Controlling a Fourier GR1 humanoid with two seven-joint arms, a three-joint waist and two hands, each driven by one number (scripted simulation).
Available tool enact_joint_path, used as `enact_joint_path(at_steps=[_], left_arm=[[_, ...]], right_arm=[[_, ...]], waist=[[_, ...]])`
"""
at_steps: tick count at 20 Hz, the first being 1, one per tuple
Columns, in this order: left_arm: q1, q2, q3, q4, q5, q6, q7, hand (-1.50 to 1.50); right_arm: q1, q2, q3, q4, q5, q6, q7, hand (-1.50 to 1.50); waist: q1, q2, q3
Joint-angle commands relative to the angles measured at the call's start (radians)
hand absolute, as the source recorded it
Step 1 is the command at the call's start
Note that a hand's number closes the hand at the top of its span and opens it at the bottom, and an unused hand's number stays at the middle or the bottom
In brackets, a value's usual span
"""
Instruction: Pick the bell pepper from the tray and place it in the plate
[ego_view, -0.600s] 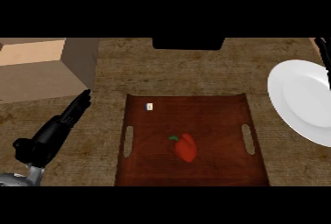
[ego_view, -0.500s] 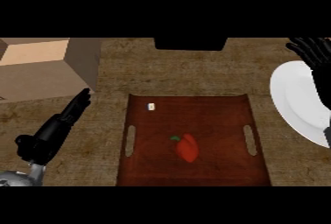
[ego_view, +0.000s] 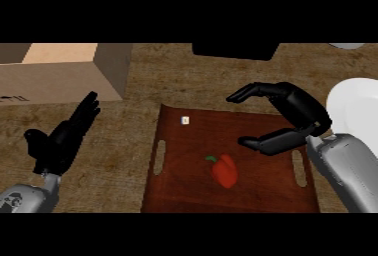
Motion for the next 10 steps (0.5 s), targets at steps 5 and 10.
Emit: enact_joint_path(at_steps=[5, 10], left_arm=[[-0.057, -0.036, 0.024, 0.050, 0.000, 0.048, 0.070, 0.00], [-0.057, -0.068, 0.039, 0.099, -0.013, 0.060, 0.044, 0.00]], right_arm=[[-0.085, -0.010, 0.148, 0.308, 0.209, 0.300, -0.408, -1.50], [-0.205, 0.005, 0.226, 0.453, 0.408, 0.268, -0.537, -1.50]], waist=[[-0.037, -0.008, 0.005], [-0.060, -0.018, 0.002]])
